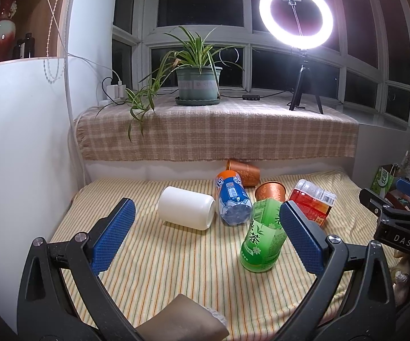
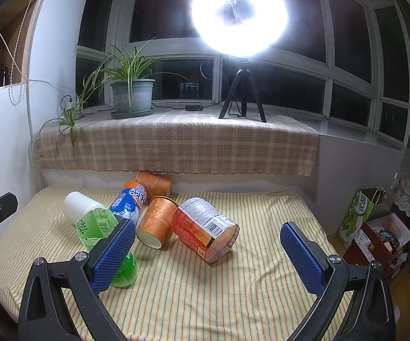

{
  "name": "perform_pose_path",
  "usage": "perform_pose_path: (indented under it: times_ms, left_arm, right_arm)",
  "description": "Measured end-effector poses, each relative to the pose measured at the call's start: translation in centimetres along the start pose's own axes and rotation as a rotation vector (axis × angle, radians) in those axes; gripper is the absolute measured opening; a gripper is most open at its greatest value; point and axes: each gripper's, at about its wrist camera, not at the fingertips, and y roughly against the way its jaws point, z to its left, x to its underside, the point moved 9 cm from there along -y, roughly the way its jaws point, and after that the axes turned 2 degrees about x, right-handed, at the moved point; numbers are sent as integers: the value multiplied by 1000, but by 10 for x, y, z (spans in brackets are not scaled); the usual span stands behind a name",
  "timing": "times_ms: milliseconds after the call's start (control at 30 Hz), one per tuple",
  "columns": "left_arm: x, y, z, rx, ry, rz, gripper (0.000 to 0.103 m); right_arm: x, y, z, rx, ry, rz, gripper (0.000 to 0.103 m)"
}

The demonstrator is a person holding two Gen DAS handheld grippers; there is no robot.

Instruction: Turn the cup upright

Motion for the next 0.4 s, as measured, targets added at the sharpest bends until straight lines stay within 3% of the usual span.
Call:
perform_pose_path:
  times_ms: [400]
  left_arm:
    - [-4, 1, 7, -25, -10, -21, 103]
  right_arm:
    - [0, 1, -1, -1, -1, 1, 103]
